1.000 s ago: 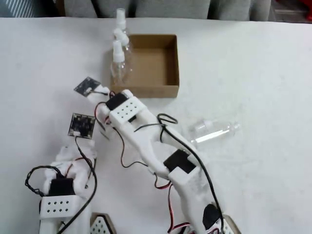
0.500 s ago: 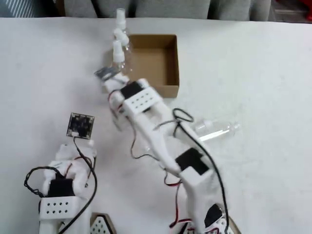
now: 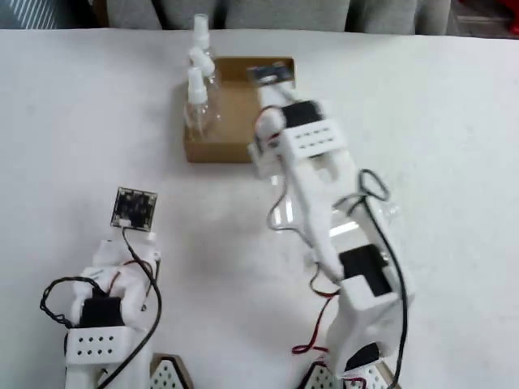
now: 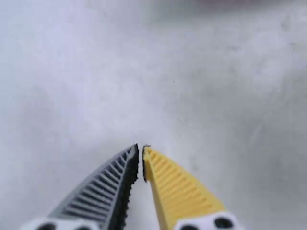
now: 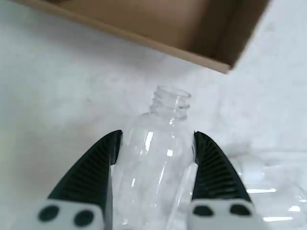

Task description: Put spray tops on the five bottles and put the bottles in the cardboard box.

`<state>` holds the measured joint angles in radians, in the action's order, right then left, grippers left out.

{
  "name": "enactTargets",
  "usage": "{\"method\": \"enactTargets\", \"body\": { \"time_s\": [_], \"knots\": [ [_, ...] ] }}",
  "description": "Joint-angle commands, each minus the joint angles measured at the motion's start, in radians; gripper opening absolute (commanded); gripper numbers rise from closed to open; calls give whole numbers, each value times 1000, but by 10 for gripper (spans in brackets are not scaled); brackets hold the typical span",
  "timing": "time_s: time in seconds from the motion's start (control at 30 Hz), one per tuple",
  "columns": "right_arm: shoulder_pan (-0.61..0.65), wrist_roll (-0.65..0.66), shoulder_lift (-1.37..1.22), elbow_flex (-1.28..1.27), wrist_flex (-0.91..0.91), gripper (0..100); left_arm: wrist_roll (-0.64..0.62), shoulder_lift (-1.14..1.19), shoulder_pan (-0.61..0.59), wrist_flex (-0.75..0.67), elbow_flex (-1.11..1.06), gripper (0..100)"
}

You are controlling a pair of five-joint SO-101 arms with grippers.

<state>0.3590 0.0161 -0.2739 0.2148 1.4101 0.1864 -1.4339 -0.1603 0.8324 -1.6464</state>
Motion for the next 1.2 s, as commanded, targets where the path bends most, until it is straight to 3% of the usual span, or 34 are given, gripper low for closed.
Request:
{"method": "enactTargets", "body": {
  "time_s": [0.0, 0.2, 0.3, 0.5, 0.8, 1.0, 1.17],
  "knots": [
    [-142, -11, 151, 8, 82, 31, -2, -15, 1, -26, 20, 23],
    [-369, 43, 278, 3, 263, 31, -2, -15, 2, -26, 18, 23],
    [-481, 83, 329, -109, 269, 31, -2, -15, 24, -26, 18, 23],
    [-624, 138, 506, -485, 91, 30, -34, -8, 125, -6, 41, 22],
    [-921, 308, 926, -970, -93, 30, -84, -5, 321, 215, 264, 21],
    [-1193, 532, 1084, -1056, -189, 30, -87, 21, 469, 334, 482, 21],
    [-1328, 651, 1018, -1053, -321, 30, -167, 275, 642, 288, 606, 21]
  ]
}}
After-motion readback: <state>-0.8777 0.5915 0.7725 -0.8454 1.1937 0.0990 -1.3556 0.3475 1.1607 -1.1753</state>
